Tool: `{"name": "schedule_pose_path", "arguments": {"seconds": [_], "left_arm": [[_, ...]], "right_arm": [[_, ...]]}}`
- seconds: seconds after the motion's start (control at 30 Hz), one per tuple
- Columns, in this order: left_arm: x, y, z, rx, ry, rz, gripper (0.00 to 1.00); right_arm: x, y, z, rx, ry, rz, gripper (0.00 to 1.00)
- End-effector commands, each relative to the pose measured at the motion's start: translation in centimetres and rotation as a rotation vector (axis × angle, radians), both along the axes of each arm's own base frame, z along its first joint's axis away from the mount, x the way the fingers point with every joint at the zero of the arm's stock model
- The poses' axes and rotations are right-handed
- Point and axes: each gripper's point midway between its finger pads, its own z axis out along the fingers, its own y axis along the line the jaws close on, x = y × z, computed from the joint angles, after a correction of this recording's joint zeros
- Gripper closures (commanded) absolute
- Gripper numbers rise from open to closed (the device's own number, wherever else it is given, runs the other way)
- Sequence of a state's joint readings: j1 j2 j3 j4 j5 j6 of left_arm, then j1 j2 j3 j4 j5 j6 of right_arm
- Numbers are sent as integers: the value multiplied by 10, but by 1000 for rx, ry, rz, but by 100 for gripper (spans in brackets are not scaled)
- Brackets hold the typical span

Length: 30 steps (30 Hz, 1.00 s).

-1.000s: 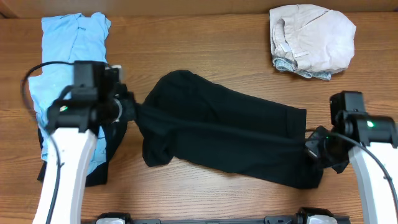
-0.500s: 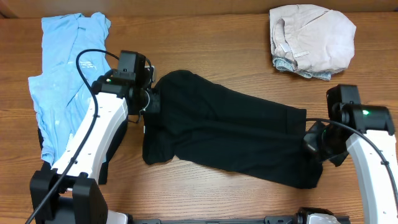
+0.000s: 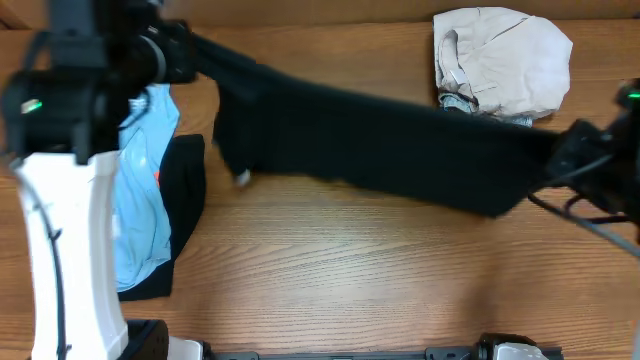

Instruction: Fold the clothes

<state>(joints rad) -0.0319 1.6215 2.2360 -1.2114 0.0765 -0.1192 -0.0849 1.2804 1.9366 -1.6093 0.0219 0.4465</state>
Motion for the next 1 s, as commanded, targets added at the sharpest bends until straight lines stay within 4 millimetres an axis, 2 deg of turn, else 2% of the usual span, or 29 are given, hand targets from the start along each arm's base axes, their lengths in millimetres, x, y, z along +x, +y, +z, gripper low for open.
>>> {"name": "schedule_pose_path", "arguments": {"seconds": [0.0, 0.13, 0.23, 0.4, 0.5, 0.63, 0.73, 0.87, 0.97], "left_arm": [[-25, 40, 64, 77, -165, 116, 96], [-65, 65, 114, 114, -290, 190, 96], [-96, 77, 138, 156, -354, 248, 96], [-132, 95, 156, 212, -406, 370, 96], [-139, 102, 163, 244, -424, 412, 96], [-127, 111, 173, 265, -462, 453, 96], [-108, 118, 178, 284, -486, 464, 96], [-68, 126, 176, 299, -495, 466, 96], [-27, 133, 167, 311, -494, 463, 96]], "right_arm": [[-14, -8, 44, -72, -128, -11, 96], [-36, -15, 81, -116, -227, -49, 96], [-46, -14, 101, -135, -302, -42, 96], [-53, -17, 118, -157, -364, -53, 96], [-46, -18, 119, -176, -361, -41, 96], [-20, -20, 120, -206, -360, -14, 96], [10, -22, 122, -222, -371, 3, 96], [69, -24, 121, -233, -397, 31, 96], [124, -20, 115, -235, -431, 93, 96]]}}
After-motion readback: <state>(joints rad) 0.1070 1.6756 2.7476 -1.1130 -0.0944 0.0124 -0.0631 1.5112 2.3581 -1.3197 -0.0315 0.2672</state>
